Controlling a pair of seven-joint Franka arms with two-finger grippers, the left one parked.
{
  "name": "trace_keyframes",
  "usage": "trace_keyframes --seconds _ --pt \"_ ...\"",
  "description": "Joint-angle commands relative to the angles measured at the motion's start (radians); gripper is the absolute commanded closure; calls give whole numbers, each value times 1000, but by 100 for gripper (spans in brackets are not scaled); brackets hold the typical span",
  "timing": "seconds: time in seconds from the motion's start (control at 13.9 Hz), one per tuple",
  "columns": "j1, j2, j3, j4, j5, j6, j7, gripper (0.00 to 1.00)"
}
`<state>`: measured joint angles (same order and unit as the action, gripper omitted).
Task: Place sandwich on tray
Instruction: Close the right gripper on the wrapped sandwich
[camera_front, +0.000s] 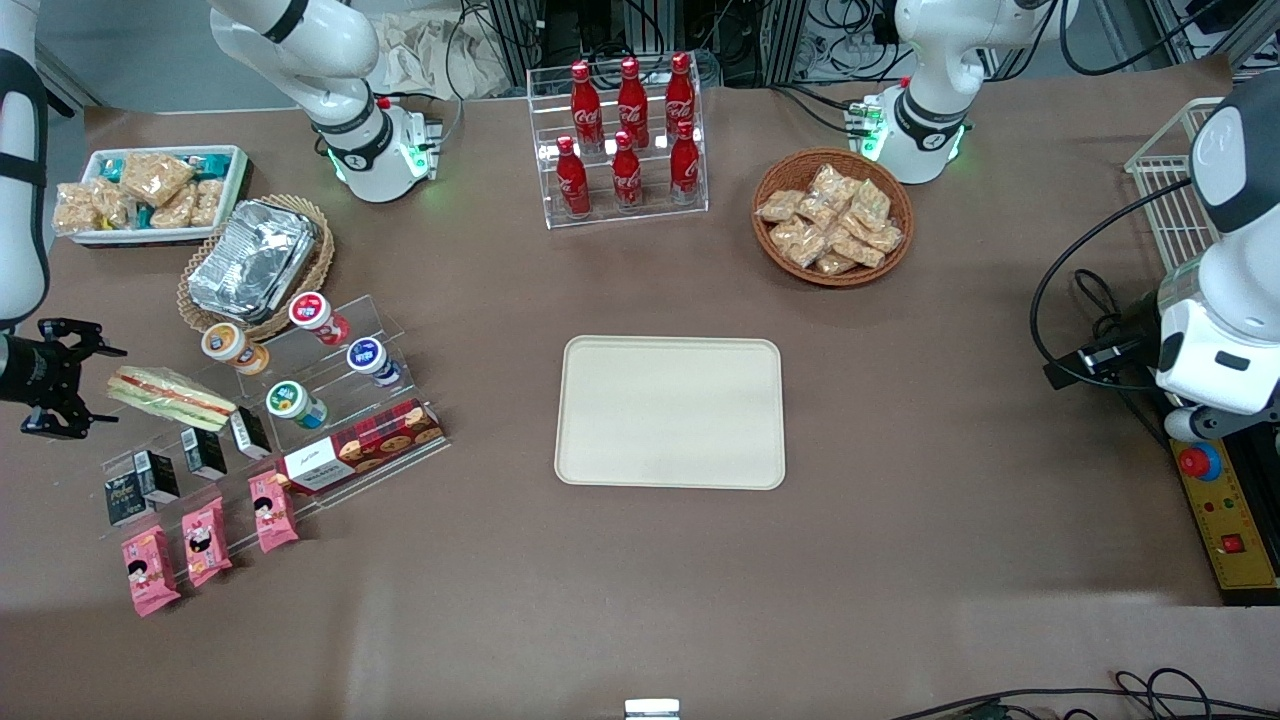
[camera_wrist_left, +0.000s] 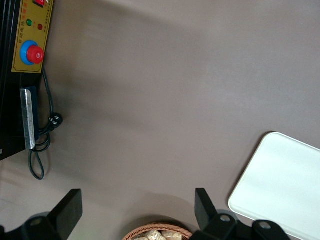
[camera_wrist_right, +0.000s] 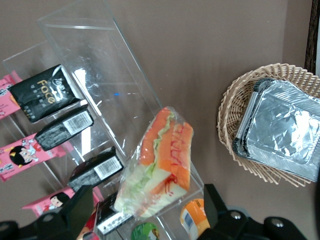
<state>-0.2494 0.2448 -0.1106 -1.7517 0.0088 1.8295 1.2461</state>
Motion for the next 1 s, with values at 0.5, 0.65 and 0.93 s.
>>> trace_keyframes --seconds 0.5,0.65,0.93 --pt "-70 25 5 -52 42 69 67 2" --pt "-73 18 5 -87 68 102 67 2" --pt "-67 8 6 -91 69 88 70 2"
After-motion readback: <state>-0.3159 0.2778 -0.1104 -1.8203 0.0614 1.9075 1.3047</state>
